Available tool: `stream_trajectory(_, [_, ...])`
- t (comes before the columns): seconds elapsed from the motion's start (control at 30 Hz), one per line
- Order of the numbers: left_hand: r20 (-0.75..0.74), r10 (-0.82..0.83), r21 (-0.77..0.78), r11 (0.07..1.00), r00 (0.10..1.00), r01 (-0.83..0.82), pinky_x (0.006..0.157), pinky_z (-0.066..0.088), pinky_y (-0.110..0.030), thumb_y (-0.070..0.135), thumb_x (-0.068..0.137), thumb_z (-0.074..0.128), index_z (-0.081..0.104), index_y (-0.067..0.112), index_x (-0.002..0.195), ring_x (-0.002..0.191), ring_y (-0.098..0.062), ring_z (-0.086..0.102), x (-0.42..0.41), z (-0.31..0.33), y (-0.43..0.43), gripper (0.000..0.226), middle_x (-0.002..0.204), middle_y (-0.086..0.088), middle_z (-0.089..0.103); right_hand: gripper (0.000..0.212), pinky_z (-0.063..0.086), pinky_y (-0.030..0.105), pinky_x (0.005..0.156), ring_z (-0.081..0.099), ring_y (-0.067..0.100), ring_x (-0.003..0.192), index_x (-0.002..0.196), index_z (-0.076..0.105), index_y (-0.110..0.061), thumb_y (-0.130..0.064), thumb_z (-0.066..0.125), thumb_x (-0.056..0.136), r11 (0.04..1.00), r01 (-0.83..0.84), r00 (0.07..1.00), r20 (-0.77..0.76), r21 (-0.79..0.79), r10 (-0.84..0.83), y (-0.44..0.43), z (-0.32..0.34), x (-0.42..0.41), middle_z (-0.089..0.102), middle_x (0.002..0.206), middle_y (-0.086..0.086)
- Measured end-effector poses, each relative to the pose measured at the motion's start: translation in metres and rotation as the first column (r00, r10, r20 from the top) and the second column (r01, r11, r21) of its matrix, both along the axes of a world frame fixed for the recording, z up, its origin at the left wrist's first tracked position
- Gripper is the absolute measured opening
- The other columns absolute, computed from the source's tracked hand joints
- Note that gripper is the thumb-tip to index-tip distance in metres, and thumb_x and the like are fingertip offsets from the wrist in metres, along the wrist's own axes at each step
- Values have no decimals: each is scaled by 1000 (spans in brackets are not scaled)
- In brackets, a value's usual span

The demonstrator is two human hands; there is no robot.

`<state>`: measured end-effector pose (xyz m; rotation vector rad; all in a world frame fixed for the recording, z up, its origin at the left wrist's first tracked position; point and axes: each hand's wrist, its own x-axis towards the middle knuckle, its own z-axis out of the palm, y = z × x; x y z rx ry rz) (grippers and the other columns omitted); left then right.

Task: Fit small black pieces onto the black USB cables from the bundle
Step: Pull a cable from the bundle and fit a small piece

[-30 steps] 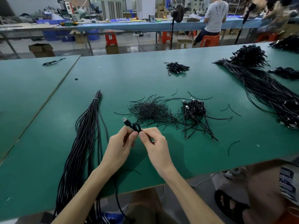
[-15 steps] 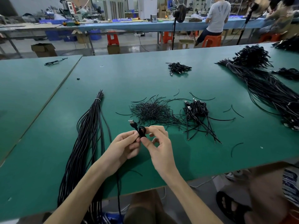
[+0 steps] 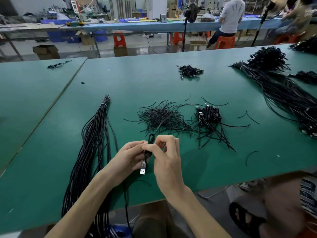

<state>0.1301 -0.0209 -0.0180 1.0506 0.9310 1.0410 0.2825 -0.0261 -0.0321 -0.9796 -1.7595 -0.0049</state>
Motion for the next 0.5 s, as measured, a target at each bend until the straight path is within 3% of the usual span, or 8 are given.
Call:
stream_trajectory(0.07, [13, 15, -22, 1000, 1000, -14, 68, 10, -40, 35, 87, 76, 59, 8, 101, 72, -21, 33, -2, -3, 1, 35, 85, -14, 43, 29, 39, 20, 76, 43, 17, 92, 98, 77, -12, -4, 49, 95, 1000, -15, 1000, 16, 14, 15, -1, 0, -1, 55, 99, 8])
stream_trajectory(0.1, [14, 14, -20, 1000, 1000, -14, 67, 17, -36, 37, 86, 77, 59, 9, 103, 74, -20, 38, -3, -4, 2, 37, 93, -15, 45, 28, 41, 20, 75, 44, 17, 92, 97, 77, -11, -5, 50, 95, 1000, -20, 1000, 21, 13, 20, -1, 0, -1, 56, 99, 8])
stream_trajectory(0.17, [11, 11, -2, 1000, 1000, -11, 66, 34, -28, 39, 88, 77, 62, 12, 94, 73, -15, 45, -2, -3, 2, 32, 86, -14, 45, 27, 47, 25, 73, 47, 19, 92, 97, 77, -10, -7, 50, 97, 999, -42, 999, 9, -11, 42, 1, -1, 0, 58, 100, 8])
stream_trajectory(0.3, [-37, 164, 116, 980, 986, -159, 57, 24, -30, 34, 101, 65, 57, 7, 93, 62, -16, 31, 1, -6, 4, 29, 72, -6, 31, 25, 46, 17, 78, 52, 14, 91, 113, 73, -13, -4, 54, 101, 971, -183, 972, -175, -153, 156, 4, 3, 3, 50, 106, 1])
stream_trajectory(0.37, [-107, 292, 245, 934, 950, -260, 51, 32, -23, 30, 104, 57, 52, 5, 87, 57, -14, 37, 2, -5, 4, 30, 67, -2, 41, 18, 46, 14, 76, 56, 12, 87, 118, 66, -17, -14, 54, 105, 925, -278, 925, -333, -260, 185, 6, 4, 4, 52, 105, -2])
stream_trajectory(0.43, [-193, 399, 403, 865, 896, -299, 49, 39, -24, 25, 106, 54, 52, 5, 85, 53, -17, 42, 4, -5, 4, 29, 63, -6, 47, 15, 48, 18, 75, 60, 12, 85, 112, 62, -21, -32, 55, 106, 823, -378, 872, -463, -425, 161, 7, 6, 4, 60, 99, -5])
stream_trajectory(0.5, [-266, 450, 527, 808, 852, -262, 49, 40, -26, 21, 106, 54, 56, 7, 86, 53, -20, 45, 7, -5, 3, 25, 63, -11, 50, 23, 48, 18, 76, 62, 8, 86, 105, 63, -21, -44, 59, 102, 711, -432, 870, -463, -555, 168, 11, 4, 4, 64, 96, -5])
